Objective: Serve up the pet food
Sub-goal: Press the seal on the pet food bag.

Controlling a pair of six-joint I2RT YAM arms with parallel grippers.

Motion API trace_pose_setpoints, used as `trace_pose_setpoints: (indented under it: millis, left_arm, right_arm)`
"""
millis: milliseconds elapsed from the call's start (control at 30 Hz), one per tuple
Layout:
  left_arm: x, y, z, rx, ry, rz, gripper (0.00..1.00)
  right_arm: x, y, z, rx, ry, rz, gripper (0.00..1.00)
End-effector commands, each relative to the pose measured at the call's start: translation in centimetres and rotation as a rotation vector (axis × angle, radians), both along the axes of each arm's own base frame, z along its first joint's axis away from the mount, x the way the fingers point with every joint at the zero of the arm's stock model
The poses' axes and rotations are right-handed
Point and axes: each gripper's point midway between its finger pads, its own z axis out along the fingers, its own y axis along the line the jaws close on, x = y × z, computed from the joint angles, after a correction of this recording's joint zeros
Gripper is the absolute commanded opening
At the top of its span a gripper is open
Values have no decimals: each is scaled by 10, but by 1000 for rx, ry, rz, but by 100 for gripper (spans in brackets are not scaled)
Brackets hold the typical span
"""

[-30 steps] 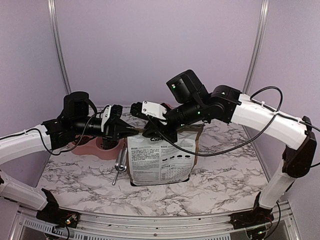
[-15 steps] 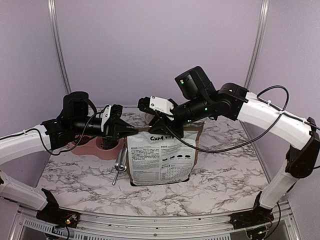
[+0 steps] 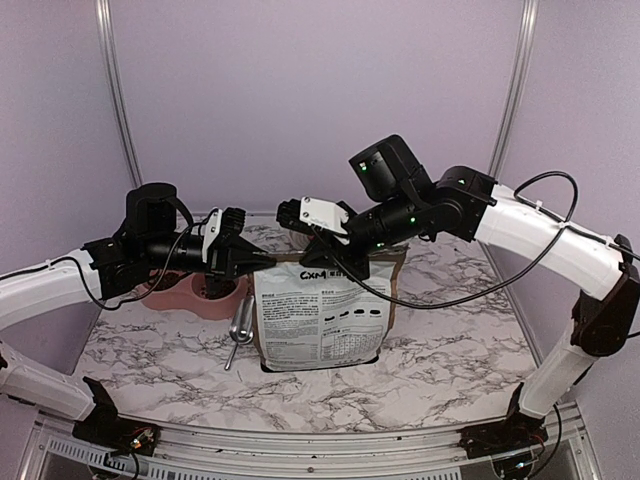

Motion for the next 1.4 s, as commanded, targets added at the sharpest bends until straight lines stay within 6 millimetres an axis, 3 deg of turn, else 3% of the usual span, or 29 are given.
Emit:
trace_pose_setpoints:
  millis: [0, 267, 300, 367, 467, 567, 833, 1133, 1233, 1367]
  left_arm:
    - [-5, 5, 28, -53, -42, -5, 0]
    - [-1, 8, 30, -56, -36, 12, 0]
    - [-1, 7, 30, -56, -34, 8, 0]
    - [-2, 7, 30, -56, -32, 5, 0]
    - [-2, 8, 30, -56, -31, 4, 0]
    - [-2, 7, 30, -56, -32, 0, 0]
    - [-1, 8, 30, -53, -34, 6, 0]
    - [1, 10, 29, -46, -40, 22, 0]
    - [2, 10, 28, -45, -40, 24, 0]
    - [2, 10, 30, -48, -44, 26, 0]
  right_arm:
    - [2, -17, -5, -46, 4, -33, 0]
    - [4, -22, 4, -28, -13, -47, 0]
    - [6, -24, 2, -38, -17, -59, 5]
    - [10, -29, -3, -60, -27, -85, 27]
    - [11, -33, -6, -70, -22, -99, 34]
    - [12, -36, -11, -82, -7, -111, 31]
    - [13, -37, -13, -90, -10, -107, 0]
    - [15, -39, -7, -77, -25, -113, 0]
    - [16, -42, -8, -79, -31, -125, 18]
    - [17, -45, -7, -82, -38, -139, 27]
